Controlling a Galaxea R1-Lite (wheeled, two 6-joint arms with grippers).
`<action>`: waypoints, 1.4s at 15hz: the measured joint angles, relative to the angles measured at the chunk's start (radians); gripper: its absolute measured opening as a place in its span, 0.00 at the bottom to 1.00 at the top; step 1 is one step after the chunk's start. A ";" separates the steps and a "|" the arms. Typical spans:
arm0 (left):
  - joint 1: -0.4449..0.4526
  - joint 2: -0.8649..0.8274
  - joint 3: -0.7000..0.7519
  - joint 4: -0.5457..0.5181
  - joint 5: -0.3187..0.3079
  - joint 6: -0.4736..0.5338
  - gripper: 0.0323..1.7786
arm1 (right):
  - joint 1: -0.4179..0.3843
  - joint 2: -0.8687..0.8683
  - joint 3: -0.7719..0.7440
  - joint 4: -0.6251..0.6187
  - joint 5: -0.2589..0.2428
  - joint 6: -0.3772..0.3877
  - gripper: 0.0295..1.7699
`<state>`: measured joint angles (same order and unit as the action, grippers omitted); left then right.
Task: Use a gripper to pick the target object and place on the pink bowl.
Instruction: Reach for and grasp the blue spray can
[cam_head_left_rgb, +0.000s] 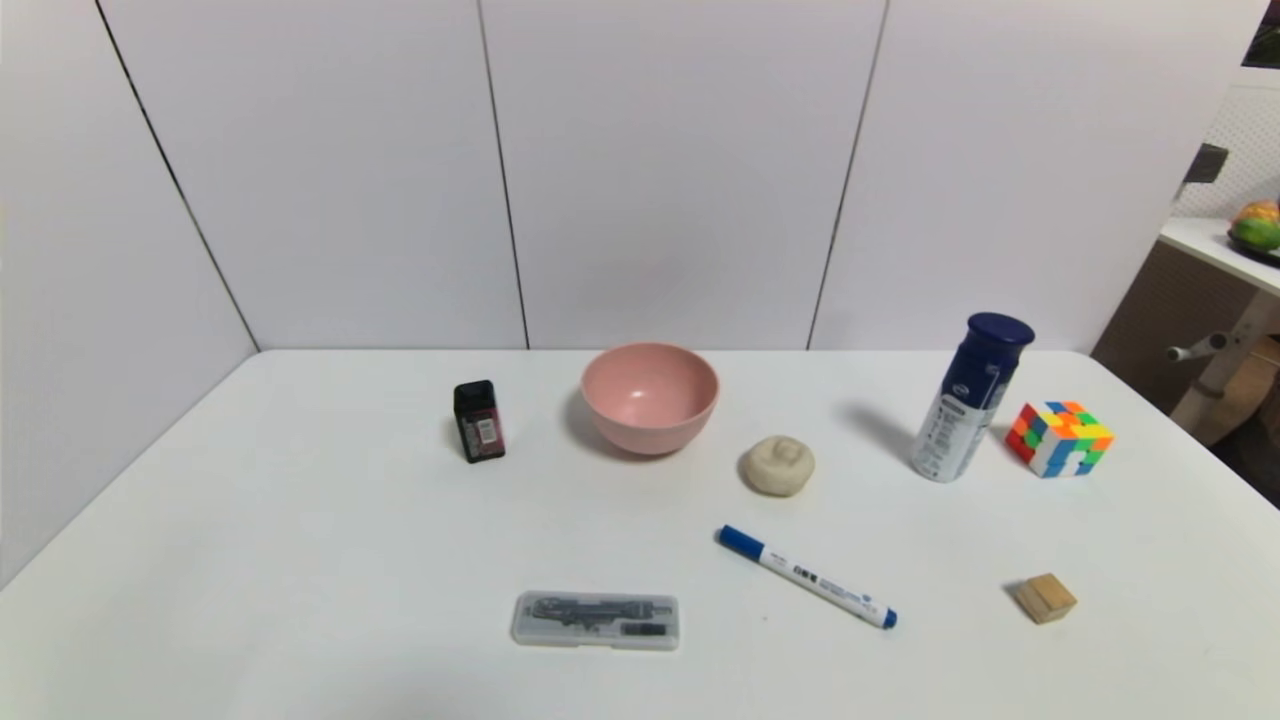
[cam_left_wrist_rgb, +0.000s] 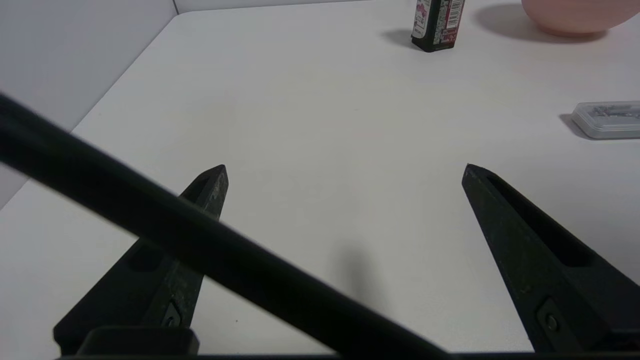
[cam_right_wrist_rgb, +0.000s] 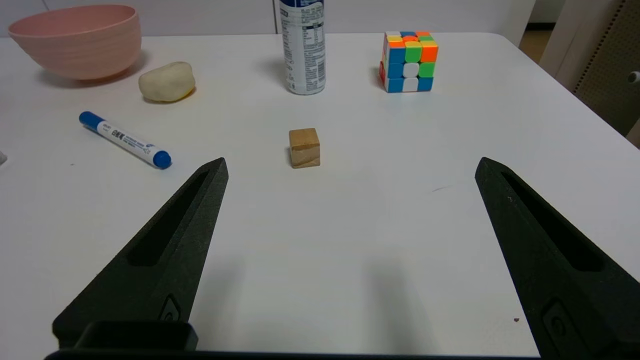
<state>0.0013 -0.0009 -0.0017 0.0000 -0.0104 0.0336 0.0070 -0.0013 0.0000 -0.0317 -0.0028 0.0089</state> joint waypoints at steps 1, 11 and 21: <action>0.000 0.000 0.000 0.000 0.000 0.000 0.95 | 0.000 0.000 0.000 0.000 0.000 0.000 0.97; 0.000 0.000 0.000 0.000 0.000 0.000 0.95 | 0.003 0.240 -0.303 0.026 0.071 -0.005 0.97; 0.000 0.000 0.000 0.000 0.000 0.000 0.95 | 0.050 0.988 -1.017 0.029 0.084 -0.005 0.97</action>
<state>0.0013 -0.0009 -0.0017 0.0000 -0.0109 0.0332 0.0570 0.9866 -1.0170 -0.0023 0.0809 0.0043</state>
